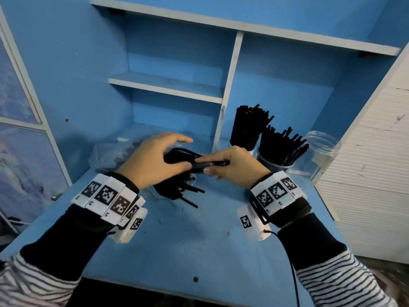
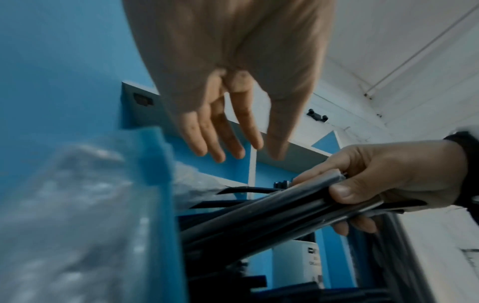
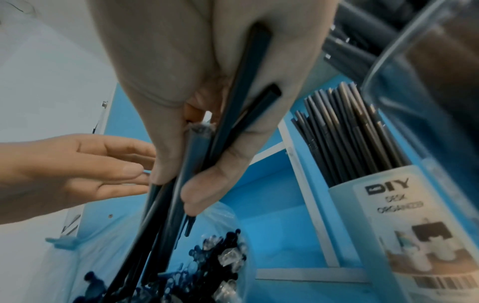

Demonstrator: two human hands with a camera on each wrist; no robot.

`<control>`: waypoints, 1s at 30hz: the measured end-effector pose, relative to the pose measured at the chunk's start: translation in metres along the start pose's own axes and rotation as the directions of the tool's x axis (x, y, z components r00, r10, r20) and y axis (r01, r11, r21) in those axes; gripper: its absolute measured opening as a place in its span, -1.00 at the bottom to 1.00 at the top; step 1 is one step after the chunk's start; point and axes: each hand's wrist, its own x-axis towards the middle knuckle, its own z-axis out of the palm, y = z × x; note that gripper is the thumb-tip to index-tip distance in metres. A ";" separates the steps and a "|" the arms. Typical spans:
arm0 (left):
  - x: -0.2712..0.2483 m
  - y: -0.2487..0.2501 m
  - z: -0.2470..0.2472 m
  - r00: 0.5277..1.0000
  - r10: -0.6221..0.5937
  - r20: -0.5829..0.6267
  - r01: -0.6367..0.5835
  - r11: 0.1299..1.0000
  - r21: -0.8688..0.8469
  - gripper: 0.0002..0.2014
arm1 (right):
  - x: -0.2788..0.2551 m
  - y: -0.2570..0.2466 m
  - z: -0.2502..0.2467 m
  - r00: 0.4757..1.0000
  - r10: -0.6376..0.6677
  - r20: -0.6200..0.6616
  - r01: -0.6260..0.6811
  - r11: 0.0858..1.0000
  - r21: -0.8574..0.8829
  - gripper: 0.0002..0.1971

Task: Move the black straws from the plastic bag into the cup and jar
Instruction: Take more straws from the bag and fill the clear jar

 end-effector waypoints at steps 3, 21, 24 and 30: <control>0.010 0.007 0.019 0.977 0.070 0.202 -0.110 0.975 0.195 -0.28 | -0.012 -0.001 -0.008 1.000 -0.002 -0.019 0.003 1.000 0.017 -0.69; 0.028 0.006 0.042 0.981 -0.072 0.178 0.057 0.995 0.088 -0.82 | -0.041 -0.004 -0.022 0.912 -0.068 -0.404 0.041 0.996 -0.076 -0.56; 0.030 0.011 0.046 0.973 -0.085 0.216 0.060 0.991 0.117 -0.76 | -0.034 -0.008 -0.008 0.910 -0.128 -0.394 0.137 0.991 -0.006 -0.63; 0.029 0.017 0.050 0.959 -0.070 0.275 0.047 0.995 0.088 -0.79 | -0.023 -0.013 0.012 0.964 -0.101 -0.245 0.154 0.966 0.208 -0.50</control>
